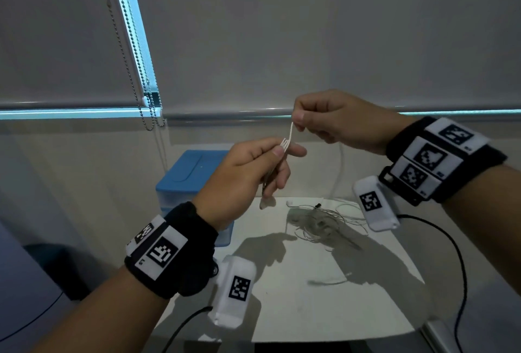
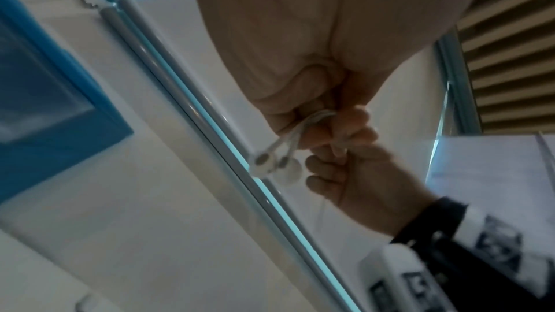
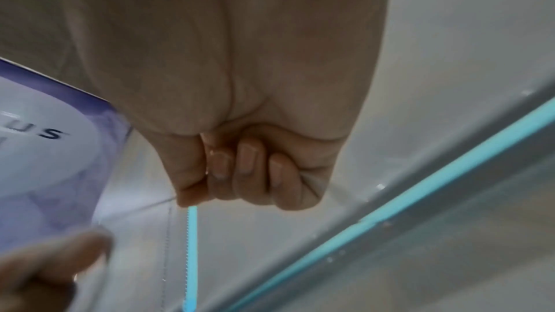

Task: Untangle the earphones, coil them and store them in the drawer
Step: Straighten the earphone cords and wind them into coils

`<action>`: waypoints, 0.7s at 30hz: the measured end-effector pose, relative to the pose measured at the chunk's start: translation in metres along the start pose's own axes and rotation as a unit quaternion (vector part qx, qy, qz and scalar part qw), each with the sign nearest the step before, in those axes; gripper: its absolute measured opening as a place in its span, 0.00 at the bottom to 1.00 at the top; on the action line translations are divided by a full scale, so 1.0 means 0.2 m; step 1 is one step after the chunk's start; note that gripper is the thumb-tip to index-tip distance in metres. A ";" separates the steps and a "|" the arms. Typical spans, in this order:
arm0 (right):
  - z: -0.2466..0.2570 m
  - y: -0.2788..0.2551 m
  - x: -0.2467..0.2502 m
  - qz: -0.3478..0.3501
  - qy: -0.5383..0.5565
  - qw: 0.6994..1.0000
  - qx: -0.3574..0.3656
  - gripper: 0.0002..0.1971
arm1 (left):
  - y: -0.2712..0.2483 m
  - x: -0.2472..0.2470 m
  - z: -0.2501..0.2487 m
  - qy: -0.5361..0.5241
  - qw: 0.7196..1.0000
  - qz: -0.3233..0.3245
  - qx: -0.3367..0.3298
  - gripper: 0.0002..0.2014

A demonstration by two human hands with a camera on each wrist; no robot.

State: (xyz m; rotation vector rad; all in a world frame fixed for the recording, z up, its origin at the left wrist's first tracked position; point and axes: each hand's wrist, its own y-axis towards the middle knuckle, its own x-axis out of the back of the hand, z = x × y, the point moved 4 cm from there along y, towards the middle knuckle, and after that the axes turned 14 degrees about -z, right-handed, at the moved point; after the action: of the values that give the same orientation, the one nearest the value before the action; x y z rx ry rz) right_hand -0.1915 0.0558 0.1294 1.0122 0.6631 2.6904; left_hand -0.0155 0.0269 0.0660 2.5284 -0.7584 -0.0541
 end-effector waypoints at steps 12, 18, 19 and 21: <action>-0.13 -0.21 -0.33 0.111 0.047 0.991 -0.054 0.16 | 0.10 0.09 -0.05 -0.135 0.984 -0.118 0.001 0.18; 0.02 -0.22 -0.22 0.137 -0.050 0.989 -0.002 0.15 | 0.09 0.10 0.04 0.061 0.994 -0.084 -0.033 0.15; 0.05 -0.20 -0.18 0.118 -0.051 0.992 0.007 0.15 | 0.08 0.09 0.05 0.086 0.993 -0.069 -0.035 0.14; 0.08 -0.13 -0.09 0.070 -0.052 0.996 0.019 0.14 | 0.06 0.06 0.07 0.100 0.994 -0.043 -0.028 0.14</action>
State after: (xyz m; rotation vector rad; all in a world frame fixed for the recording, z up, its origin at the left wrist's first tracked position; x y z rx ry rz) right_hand -0.1676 0.0792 0.1171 1.2431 0.6480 2.7282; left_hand -0.0140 0.0061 0.0614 2.4660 -0.5618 0.1466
